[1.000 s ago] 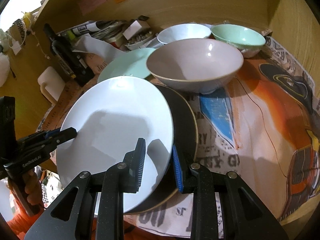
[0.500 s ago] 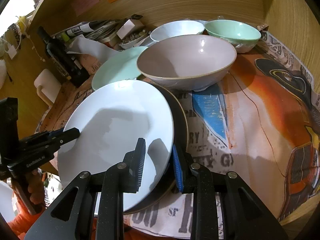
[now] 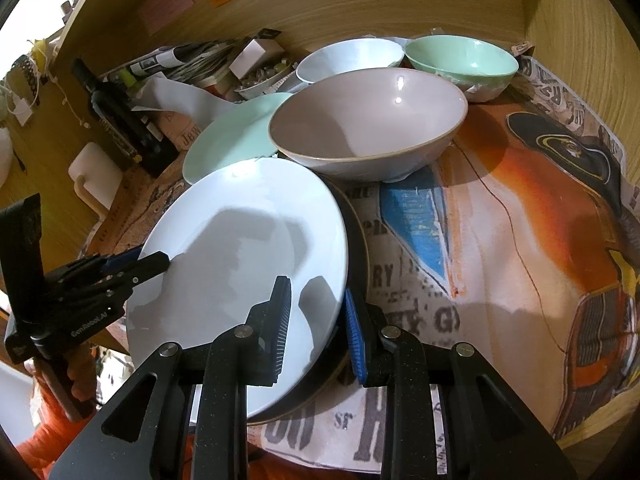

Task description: Organize plates and bowls

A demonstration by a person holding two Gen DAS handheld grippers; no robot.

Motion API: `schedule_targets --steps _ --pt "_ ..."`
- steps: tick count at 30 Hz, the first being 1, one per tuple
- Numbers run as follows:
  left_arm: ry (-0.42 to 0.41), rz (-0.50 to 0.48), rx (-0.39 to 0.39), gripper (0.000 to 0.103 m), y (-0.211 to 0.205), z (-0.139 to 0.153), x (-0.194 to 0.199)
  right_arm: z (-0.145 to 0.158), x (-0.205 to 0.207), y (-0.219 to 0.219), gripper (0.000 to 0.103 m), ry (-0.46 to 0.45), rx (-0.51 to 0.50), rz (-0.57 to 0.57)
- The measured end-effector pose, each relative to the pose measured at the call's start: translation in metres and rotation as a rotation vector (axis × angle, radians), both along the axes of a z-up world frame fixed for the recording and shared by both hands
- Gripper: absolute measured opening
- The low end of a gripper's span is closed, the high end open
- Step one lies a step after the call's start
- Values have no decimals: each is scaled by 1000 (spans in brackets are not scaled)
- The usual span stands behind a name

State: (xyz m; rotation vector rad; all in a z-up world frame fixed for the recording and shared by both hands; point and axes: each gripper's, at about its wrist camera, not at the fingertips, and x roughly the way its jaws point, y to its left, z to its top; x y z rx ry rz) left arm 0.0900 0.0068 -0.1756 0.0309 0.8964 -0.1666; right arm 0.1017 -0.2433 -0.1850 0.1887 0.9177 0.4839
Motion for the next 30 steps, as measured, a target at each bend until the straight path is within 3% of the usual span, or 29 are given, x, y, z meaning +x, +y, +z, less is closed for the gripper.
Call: schedule_targets --steps 15,21,24,30 --pt "7 -18 7 34 -2 -3 12 2 -2 -4 23 6 17 -23" --pt "12 -10 -12 36 3 -4 16 4 -4 -2 24 -19 -26 -30" --pt "8 -10 -15 39 4 -3 18 12 -8 -5 24 -83 -76 -70" --pt "-13 -9 -28 40 8 3 20 20 -6 -7 24 -91 -55 -73"
